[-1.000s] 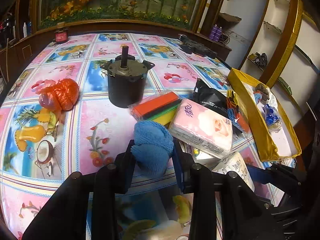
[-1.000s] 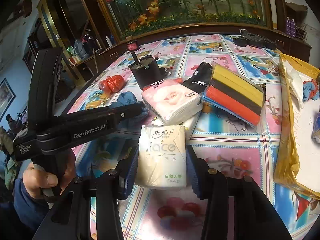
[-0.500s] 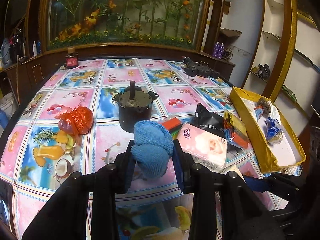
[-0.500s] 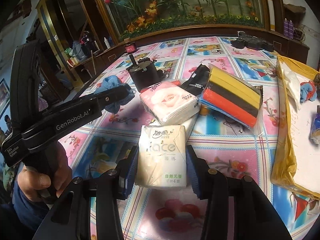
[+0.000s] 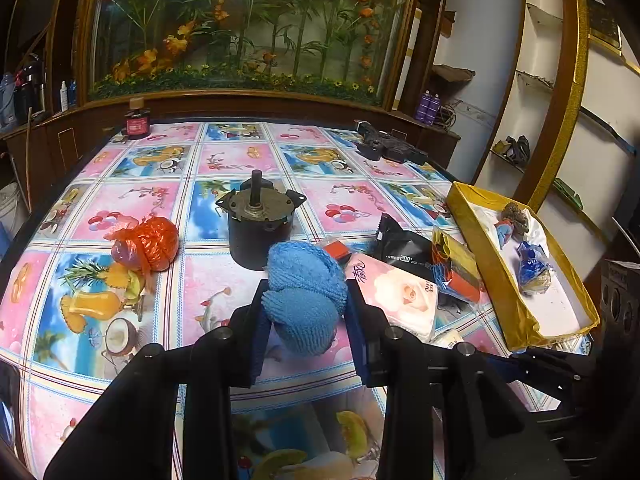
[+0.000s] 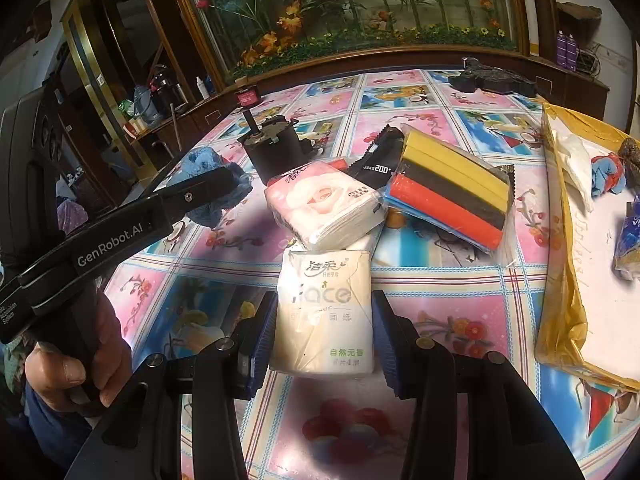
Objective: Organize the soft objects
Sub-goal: 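Lift and hold the tissue pack and knit ball above the table with both tools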
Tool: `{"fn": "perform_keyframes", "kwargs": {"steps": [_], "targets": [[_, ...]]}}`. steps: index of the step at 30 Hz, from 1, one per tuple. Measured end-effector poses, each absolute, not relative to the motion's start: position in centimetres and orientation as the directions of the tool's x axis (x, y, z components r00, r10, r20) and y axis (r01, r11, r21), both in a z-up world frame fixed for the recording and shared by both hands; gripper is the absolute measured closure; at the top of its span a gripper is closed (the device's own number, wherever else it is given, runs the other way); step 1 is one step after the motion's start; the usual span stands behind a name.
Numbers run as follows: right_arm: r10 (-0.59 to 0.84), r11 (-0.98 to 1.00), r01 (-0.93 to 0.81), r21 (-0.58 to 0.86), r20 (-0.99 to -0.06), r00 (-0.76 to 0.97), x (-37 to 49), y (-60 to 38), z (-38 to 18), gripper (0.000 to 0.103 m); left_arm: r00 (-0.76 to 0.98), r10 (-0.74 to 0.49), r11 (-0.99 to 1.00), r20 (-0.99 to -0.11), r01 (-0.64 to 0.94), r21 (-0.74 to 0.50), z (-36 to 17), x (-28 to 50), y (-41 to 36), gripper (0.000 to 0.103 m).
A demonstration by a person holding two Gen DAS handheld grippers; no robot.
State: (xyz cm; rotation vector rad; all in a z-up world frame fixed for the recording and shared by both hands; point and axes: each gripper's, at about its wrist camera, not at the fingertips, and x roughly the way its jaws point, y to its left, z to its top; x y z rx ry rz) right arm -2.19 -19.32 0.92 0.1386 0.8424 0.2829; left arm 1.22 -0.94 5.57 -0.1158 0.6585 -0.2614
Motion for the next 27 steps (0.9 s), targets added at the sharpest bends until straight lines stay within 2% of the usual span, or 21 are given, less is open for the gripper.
{"fn": "perform_keyframes", "kwargs": {"steps": [27], "targets": [[0.311, 0.95, -0.2, 0.238, -0.715, 0.626, -1.89, -19.44, 0.79, 0.058, 0.757, -0.28, 0.96, -0.59, 0.209, -0.188, 5.48, 1.53, -1.18, 0.071]]}}
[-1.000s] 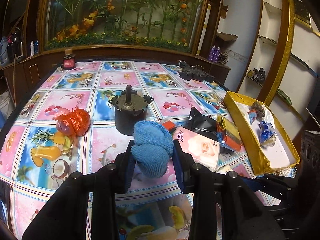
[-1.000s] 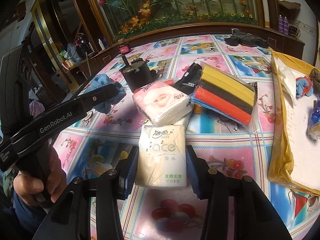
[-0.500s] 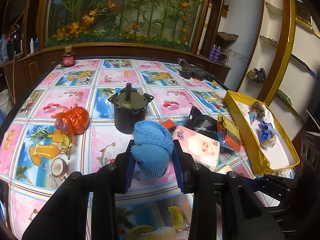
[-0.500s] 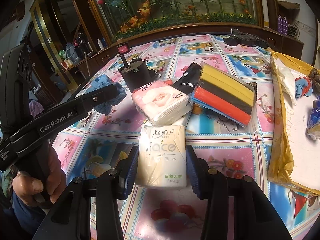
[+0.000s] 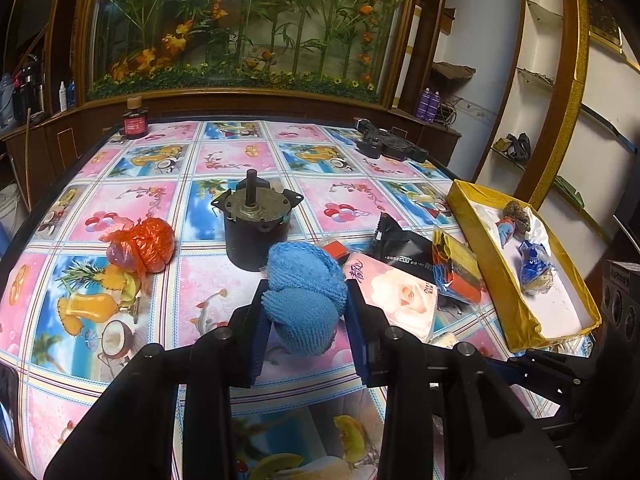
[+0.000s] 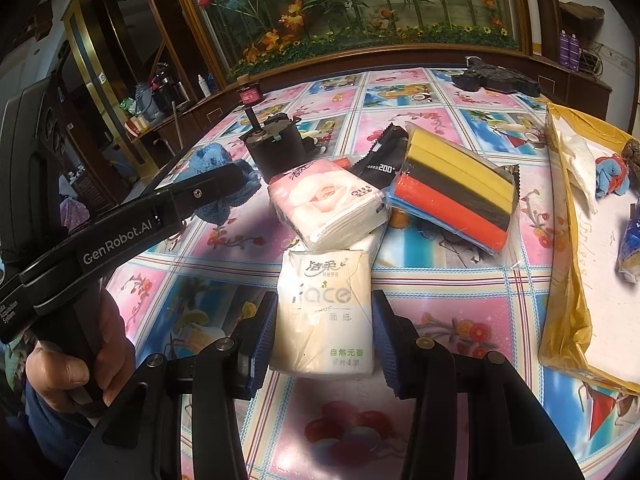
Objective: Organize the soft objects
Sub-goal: 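Lift and hold the tissue pack and knit ball above the table with both tools, then carry the tissue pack and knit ball over the white box with both tools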
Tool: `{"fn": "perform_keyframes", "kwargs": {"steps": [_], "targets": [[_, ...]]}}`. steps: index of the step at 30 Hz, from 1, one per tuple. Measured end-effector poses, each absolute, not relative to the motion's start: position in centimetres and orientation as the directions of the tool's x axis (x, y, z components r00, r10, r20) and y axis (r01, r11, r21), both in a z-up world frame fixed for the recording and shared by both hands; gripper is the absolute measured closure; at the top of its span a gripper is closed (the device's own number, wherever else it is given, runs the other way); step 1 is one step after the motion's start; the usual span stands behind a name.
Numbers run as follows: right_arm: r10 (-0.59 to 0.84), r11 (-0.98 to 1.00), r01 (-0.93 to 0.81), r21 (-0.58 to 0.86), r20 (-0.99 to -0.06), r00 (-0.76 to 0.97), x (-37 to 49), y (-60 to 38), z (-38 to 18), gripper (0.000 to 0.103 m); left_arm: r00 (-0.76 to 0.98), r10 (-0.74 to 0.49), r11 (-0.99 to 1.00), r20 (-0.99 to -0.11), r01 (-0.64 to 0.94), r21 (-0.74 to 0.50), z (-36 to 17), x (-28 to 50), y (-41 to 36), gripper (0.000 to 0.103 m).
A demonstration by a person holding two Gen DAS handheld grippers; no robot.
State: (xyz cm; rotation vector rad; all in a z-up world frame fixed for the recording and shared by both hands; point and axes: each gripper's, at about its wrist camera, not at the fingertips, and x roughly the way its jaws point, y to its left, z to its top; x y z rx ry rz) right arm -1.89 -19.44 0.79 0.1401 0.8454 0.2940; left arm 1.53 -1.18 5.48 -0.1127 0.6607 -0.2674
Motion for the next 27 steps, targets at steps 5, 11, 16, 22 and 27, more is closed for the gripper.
{"fn": "perform_keyframes", "kwargs": {"steps": [5, 11, 16, 22, 27], "targets": [[0.301, 0.953, -0.184, 0.239, -0.71, 0.637, -2.0, -19.6, 0.8, 0.058, 0.763, -0.3, 0.954, -0.573, 0.234, -0.188, 5.8, 1.1, -1.6, 0.071], [0.292, 0.955, -0.165, 0.245, -0.702, 0.649, -2.4, -20.1, 1.0, 0.058, 0.767, -0.3, 0.954, -0.567, 0.246, -0.171, 6.0, 0.9, -2.1, 0.071], [0.269, 0.96, -0.126, 0.252, -0.69, 0.671, -2.7, -21.5, 1.2, 0.058, 0.766, -0.307, 0.952, -0.564, 0.253, -0.175, 6.0, 0.8, -2.1, 0.071], [0.201, 0.971, -0.048, 0.235, -0.687, 0.699, -3.4, -24.0, 1.5, 0.058, 0.79, -0.319, 0.947, -0.523, 0.281, -0.153, 6.7, -0.2, -2.8, 0.071], [0.147, 0.977, 0.001, 0.212, -0.68, 0.718, -4.5, -25.6, 2.1, 0.058, 0.798, -0.318, 0.946, -0.511, 0.299, -0.122, 6.8, -0.5, -3.9, 0.071]]}}
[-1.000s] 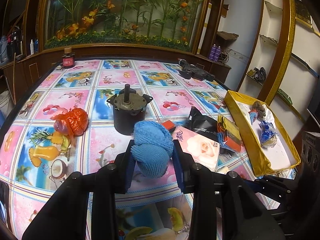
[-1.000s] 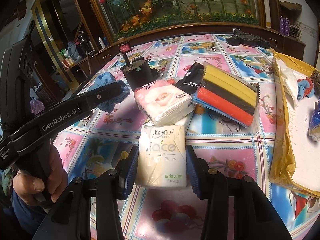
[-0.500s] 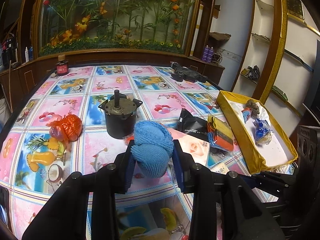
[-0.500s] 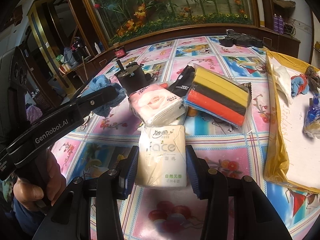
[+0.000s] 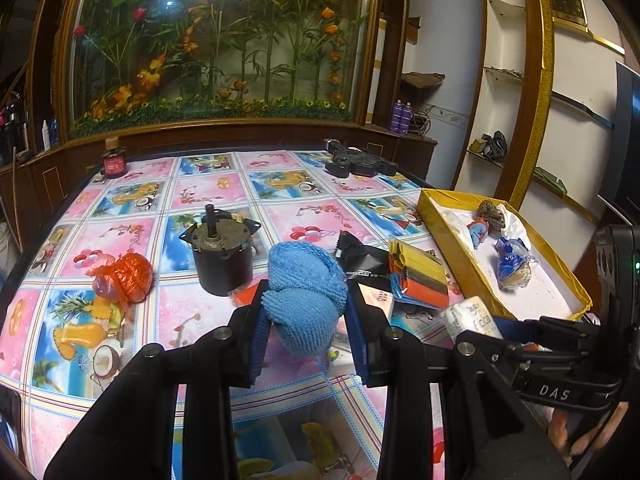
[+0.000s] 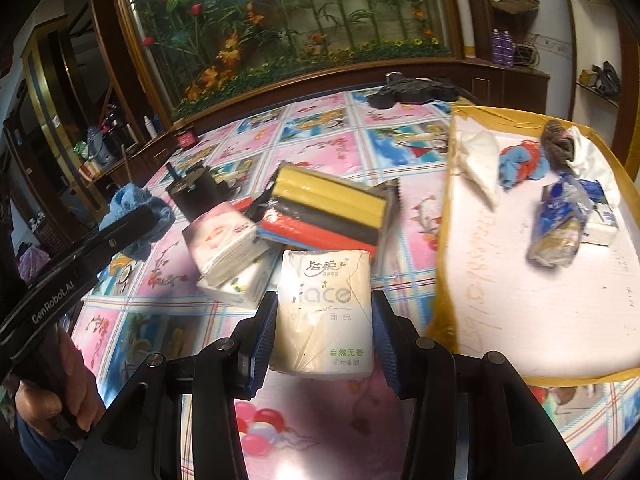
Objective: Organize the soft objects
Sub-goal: 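Carry the tissue pack and knit ball over the white box with both tools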
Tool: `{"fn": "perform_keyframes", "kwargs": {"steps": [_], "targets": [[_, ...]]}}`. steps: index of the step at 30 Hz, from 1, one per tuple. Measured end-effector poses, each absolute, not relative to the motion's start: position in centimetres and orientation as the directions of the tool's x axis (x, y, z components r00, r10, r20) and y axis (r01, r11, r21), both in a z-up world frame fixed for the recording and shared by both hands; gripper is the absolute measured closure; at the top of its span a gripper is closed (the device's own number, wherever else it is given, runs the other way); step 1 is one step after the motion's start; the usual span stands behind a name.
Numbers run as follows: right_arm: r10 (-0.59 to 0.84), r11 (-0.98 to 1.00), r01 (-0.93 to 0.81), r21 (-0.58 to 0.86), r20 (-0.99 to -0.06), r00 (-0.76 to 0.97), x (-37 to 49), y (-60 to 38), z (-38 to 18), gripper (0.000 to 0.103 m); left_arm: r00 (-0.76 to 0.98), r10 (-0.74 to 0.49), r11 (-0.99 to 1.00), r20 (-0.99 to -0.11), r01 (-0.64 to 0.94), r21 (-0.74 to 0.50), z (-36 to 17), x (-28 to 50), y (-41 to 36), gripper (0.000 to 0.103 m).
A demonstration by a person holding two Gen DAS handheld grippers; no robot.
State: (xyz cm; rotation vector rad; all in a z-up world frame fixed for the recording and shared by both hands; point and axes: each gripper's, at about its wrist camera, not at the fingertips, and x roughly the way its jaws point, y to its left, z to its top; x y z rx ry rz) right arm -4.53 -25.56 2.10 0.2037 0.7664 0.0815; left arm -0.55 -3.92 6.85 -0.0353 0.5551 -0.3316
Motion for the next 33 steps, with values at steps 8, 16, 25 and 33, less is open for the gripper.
{"fn": "perform_keyframes", "kwargs": {"steps": [8, 16, 25, 33], "targets": [[0.132, 0.979, 0.006, 0.202, -0.66, 0.74, -6.2, -25.6, 3.3, 0.058, 0.789, -0.347, 0.935, -0.507, 0.336, -0.117, 6.9, -1.2, -5.5, 0.071], [0.124, 0.978, 0.016, 0.206, -0.647, 0.753, -7.6, -26.9, 4.6, 0.058, 0.763, -0.389, 0.919, -0.516, 0.362, -0.157, 6.9, -1.4, -6.9, 0.071], [0.041, 0.965, 0.126, 0.232, -0.605, 0.795, -11.4, -33.6, 7.3, 0.058, 0.69, -0.47, 0.878, -0.551, 0.428, -0.213, 7.2, -0.9, -11.9, 0.071], [-0.032, 0.925, 0.26, 0.276, -0.627, 0.779, -13.5, -40.5, 8.1, 0.057, 0.593, -0.583, 0.797, -0.555, 0.551, -0.248, 9.1, -0.7, -20.2, 0.071]]}}
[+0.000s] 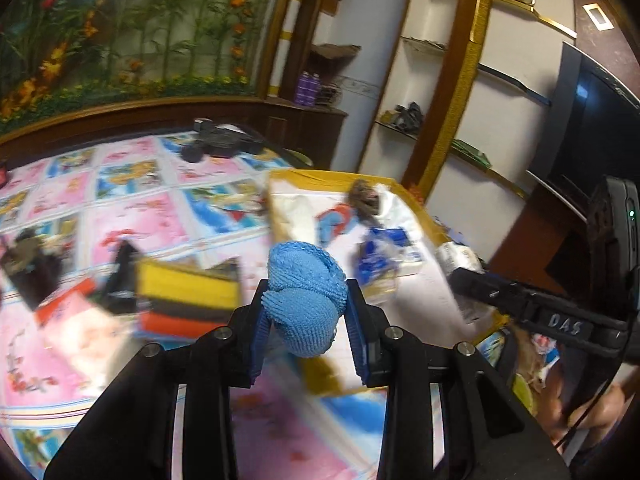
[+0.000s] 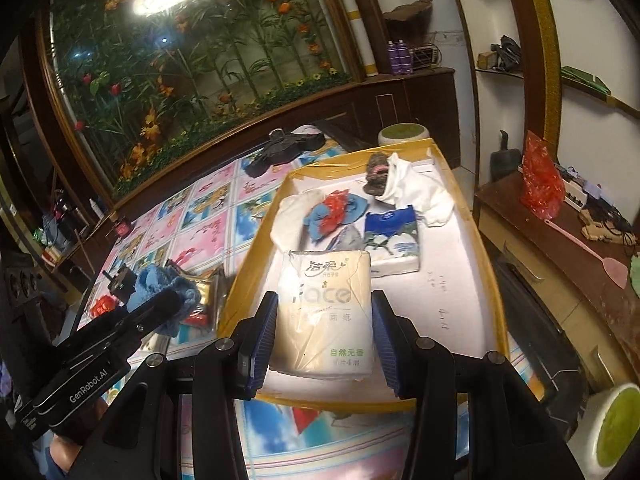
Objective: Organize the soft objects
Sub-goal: 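Carry the tissue pack and knit ball over the white box with both tools, then open both tools to drop the tissue pack and knit ball into the box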
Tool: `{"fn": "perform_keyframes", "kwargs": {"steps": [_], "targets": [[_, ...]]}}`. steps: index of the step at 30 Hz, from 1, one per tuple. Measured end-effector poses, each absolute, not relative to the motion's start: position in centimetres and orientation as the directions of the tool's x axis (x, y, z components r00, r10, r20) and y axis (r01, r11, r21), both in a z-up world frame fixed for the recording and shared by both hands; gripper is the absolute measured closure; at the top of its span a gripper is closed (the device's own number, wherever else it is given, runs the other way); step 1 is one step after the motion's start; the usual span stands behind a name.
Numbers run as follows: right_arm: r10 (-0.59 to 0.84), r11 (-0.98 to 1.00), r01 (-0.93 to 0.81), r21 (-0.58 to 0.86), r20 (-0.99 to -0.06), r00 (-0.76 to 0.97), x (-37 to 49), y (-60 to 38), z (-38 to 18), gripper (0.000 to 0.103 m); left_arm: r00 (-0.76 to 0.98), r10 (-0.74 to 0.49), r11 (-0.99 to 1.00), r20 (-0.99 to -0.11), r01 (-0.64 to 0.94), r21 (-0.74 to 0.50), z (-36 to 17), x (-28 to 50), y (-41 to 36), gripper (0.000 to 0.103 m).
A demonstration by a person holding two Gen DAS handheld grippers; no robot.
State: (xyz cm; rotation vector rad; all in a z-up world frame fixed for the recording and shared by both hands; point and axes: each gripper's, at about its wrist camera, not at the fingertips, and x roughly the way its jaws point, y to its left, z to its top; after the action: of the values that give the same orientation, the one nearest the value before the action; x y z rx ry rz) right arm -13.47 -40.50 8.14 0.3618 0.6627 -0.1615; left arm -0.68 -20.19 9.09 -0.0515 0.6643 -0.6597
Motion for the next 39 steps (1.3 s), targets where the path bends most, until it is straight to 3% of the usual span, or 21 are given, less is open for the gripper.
{"fn": "perform_keyframes", "kwargs": {"steps": [4, 16, 21, 24, 26, 31, 39], "targets": [[-0.05, 0.913, 0.297, 0.279, -0.646, 0.762, -13.5, -41.6, 7.6, 0.057, 0.508, -0.634, 0.746, -0.584, 0.601, -0.287, 8.6, -0.2, -24.3, 0.071], [-0.066, 0.907, 0.337, 0.252, -0.706, 0.706, -10.6, -43.2, 5.6, 0.056, 0.36, -0.615, 0.722, -0.702, 0.615, -0.317, 4.2, 1.1, -27.7, 0.071], [-0.07, 0.911, 0.336, 0.238, -0.716, 0.695, -9.9, -42.9, 5.3, 0.054, 0.377, -0.606, 0.727, -0.701, 0.62, -0.295, 4.1, 0.7, -27.8, 0.067], [-0.065, 0.915, 0.327, 0.237, -0.713, 0.698, -9.7, -42.6, 5.2, 0.042, 0.375, -0.609, 0.724, -0.699, 0.623, -0.296, 4.2, 0.7, -27.6, 0.055], [-0.076, 0.915, 0.331, 0.229, -0.708, 0.702, -9.9, -42.3, 5.4, 0.035, 0.379, -0.612, 0.724, -0.694, 0.623, -0.298, 4.4, 0.6, -27.4, 0.053], [-0.098, 0.912, 0.336, 0.234, -0.673, 0.733, -11.1, -41.8, 6.8, 0.035, 0.401, -0.652, 0.712, -0.644, 0.617, -0.337, 5.6, 0.1, -26.0, 0.053], [-0.097, 0.927, 0.301, 0.221, -0.635, 0.766, -12.8, -39.2, 8.7, 0.035, 0.505, -0.641, 0.742, -0.578, 0.6, -0.299, 7.8, -1.1, -23.5, 0.053]]}}
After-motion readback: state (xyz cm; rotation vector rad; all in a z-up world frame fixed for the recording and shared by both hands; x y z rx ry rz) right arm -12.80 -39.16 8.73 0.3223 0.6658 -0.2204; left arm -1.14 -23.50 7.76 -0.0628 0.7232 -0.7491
